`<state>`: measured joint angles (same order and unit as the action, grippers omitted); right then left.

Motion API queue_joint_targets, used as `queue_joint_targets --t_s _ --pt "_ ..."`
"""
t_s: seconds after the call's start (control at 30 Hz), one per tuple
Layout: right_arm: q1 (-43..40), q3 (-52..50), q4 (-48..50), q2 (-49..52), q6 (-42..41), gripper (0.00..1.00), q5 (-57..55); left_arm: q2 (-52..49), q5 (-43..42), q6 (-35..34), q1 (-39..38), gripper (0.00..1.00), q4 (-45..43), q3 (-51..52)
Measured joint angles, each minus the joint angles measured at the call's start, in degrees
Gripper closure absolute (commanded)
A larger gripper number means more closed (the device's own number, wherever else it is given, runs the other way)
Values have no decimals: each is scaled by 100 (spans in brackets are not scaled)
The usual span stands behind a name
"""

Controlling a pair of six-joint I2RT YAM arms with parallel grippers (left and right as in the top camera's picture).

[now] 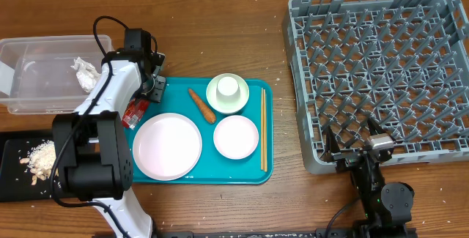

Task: Sort waste into correct bins and load items into the dishwasher
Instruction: 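Lift the red wrapper over the clear bin and release it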

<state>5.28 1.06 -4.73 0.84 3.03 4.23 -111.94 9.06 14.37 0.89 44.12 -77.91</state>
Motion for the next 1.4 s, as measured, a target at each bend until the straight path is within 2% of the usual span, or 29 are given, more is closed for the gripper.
queue_joint_targets --t_s 0.4,0.6,0.8,0.9,1.13,1.4 --pt "0 0 0 0 2 0 -2 0 105 48 72 50 -2 2" --pt "0 0 2 0 0 0 0 0 96 63 72 57 7 48" --pt "0 0 0 0 0 0 0 0 -2 66 72 59 120 66" --pt "0 0 2 0 -2 0 0 0 -28 66 72 63 133 66" --pt "2 0 2 0 -2 0 0 0 -39 81 72 96 138 66" --pt "0 0 4 0 0 0 0 0 -48 37 72 96 168 59"
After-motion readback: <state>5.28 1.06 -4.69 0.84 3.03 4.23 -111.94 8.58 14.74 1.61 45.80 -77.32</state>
